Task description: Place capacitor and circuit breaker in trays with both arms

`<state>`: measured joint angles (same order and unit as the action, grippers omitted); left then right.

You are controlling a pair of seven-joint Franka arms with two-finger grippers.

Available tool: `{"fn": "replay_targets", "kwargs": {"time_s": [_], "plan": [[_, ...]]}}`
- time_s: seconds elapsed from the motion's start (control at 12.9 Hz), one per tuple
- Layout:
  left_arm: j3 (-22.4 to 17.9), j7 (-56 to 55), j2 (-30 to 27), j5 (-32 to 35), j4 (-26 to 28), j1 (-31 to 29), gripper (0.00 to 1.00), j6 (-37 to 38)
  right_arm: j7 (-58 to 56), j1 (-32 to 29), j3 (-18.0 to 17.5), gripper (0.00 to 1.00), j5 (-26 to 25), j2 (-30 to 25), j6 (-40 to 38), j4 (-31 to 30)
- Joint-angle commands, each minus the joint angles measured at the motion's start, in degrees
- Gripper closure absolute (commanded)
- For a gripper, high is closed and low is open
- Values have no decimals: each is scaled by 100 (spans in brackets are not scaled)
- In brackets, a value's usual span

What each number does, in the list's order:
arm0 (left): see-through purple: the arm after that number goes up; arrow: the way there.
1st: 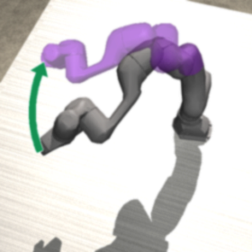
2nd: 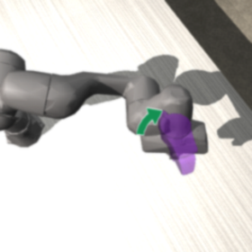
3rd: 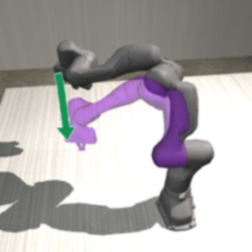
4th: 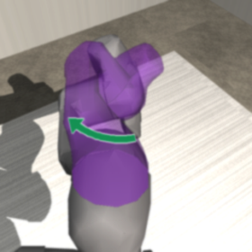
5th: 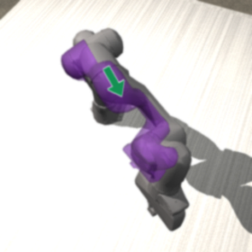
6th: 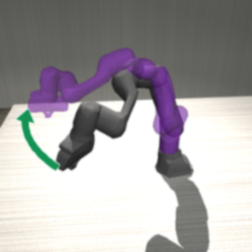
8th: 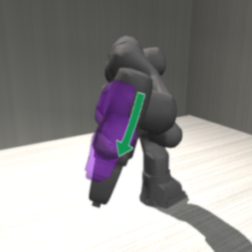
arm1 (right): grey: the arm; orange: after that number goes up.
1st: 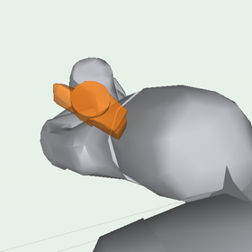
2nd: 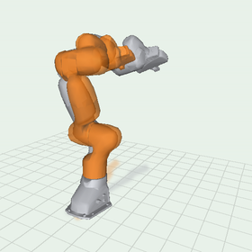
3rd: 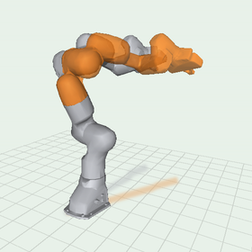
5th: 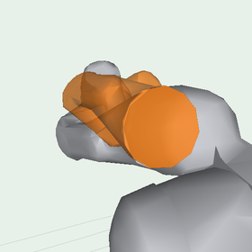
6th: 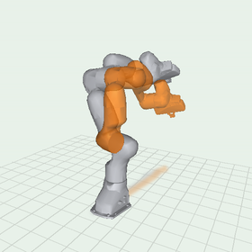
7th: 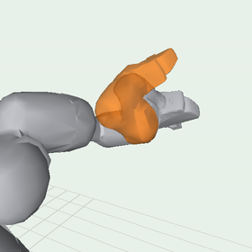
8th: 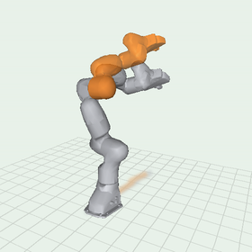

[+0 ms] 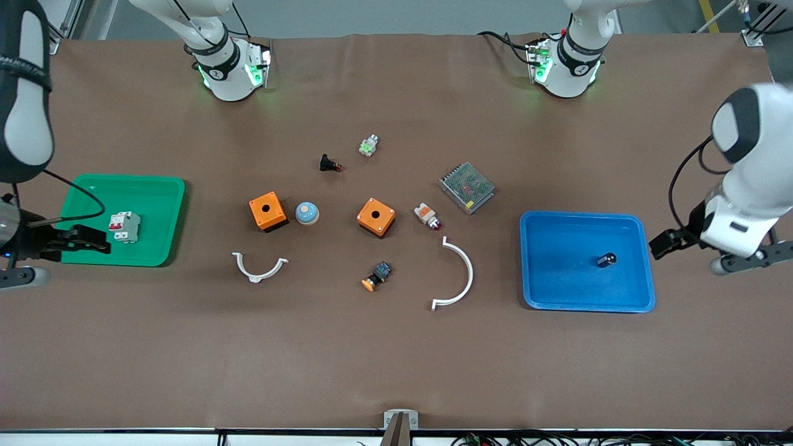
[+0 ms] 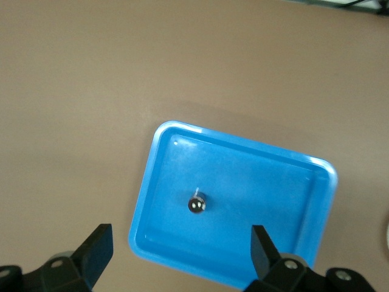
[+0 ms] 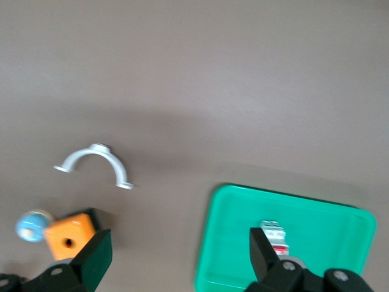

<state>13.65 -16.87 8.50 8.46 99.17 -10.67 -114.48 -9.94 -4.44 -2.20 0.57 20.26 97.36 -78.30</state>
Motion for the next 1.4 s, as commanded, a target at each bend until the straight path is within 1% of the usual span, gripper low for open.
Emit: {"fn": "replay_targets", "kwargs": {"time_s": [0.0, 0.23, 0.31, 0.39, 0.54, 0.7, 0.85, 0.93, 1.01, 1.09, 1.17, 1.32], "plan": [[259, 44, -277, -37, -502, -40, 0, 880, 413, 127, 35, 0, 268, -434, -584, 60], [374, 61, -778, -476, -522, -49, 0, 1575, 361, 101, 70, 0, 224, -514, -726, 411], [514, 70, -849, -511, -547, -93, 0, 1752, 413, 101, 96, 0, 198, -618, -1040, 412], [550, 87, -876, -521, -548, -102, 0, 1814, 492, 92, 105, 0, 224, -733, -1165, 299], [446, 88, -1060, -556, -530, 151, 0, 1859, 860, 127, 88, 0, 242, -944, -870, -70], [-19, 140, -1166, -565, -486, 695, 0, 2059, 915, 259, 70, 0, 180, -962, -693, -168], [-301, 455, -1219, -573, -486, 882, 0, 2280, 889, 224, 96, 0, 180, -1102, -657, -255], [-476, 500, -1280, -591, -469, 1074, 0, 2359, 906, 233, 96, 0, 180, -1320, -491, -578], [-634, 509, -1298, -600, -469, 1215, 0, 2464, 915, 242, 96, 0, 180, -1592, -37, -1077], [-827, 536, -1368, -591, -469, 1347, 0, 2500, 898, 233, 96, 0, 180, -1673, 272, -1317], [-934, 545, -1377, -591, -469, 1435, 0, 2570, 854, 189, 123, 0, 180, -1657, 231, -1259], [-970, 676, -1473, -591, -469, 1471, 0, 2588, 853, 101, 114, 0, 154, -1639, 82, -1074]]}}
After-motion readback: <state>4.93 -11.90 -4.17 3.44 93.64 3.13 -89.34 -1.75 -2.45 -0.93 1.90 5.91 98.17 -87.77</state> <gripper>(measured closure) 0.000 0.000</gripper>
